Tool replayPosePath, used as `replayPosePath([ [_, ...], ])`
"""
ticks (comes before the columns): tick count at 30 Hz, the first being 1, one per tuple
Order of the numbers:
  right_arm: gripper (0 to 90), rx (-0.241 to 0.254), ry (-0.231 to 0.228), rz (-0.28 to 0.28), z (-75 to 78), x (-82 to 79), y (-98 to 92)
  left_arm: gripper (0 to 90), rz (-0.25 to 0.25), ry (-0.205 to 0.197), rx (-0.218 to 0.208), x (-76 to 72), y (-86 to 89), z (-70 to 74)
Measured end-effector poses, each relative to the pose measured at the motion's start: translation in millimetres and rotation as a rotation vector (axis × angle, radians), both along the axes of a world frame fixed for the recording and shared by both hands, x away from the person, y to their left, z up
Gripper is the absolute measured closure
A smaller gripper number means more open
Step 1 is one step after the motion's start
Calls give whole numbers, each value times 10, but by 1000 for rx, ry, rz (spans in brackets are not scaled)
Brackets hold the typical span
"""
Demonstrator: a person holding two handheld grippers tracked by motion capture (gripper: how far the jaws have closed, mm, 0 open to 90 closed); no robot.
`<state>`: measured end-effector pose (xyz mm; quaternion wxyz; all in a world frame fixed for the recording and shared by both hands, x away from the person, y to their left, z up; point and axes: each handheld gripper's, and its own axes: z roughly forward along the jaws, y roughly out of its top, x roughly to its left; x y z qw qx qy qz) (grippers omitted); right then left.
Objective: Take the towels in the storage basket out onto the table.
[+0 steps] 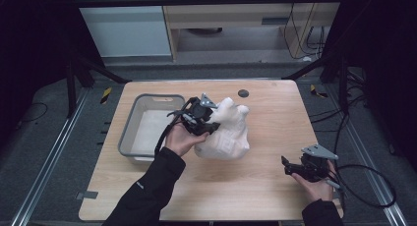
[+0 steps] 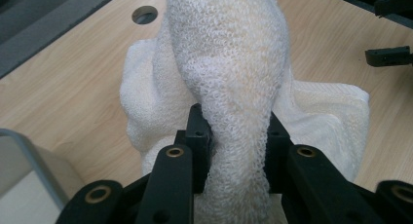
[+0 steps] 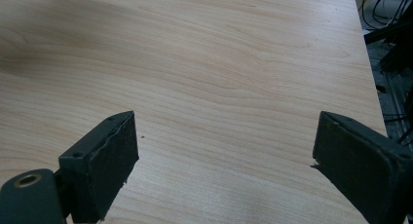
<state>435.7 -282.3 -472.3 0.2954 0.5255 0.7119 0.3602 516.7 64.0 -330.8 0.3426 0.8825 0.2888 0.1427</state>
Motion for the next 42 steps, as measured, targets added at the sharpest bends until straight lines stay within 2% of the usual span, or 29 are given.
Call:
replayPosePath([
  [5,93,-9,1,-13,-5,0,-14,717,-50,17,24,-23,-95,-141],
  [10,92,-11,1,-17,-8,1,-18,717,-84,26,28,-50,-168,-214],
  [16,92,-12,4,-33,-13,4,-37,715,-137,35,51,-115,-253,-266],
  [19,92,-12,2,-36,-15,4,-44,712,-176,55,63,-136,-299,-354],
  [22,90,-10,-3,-40,-14,3,-46,707,-198,72,81,-138,-331,-431],
  [28,87,-15,-3,-37,-28,10,-44,694,-224,95,92,-129,-367,-532],
  [33,87,-14,-4,-39,-27,8,-44,647,-238,105,102,-116,-396,-621],
  [36,86,-13,-3,-41,-30,9,-45,578,-249,114,114,-97,-405,-672],
  [40,85,-9,-3,-41,-33,11,-50,557,-255,119,119,-91,-404,-689],
  [42,85,-11,-2,-41,-36,13,-51,507,-256,124,125,-89,-405,-699],
])
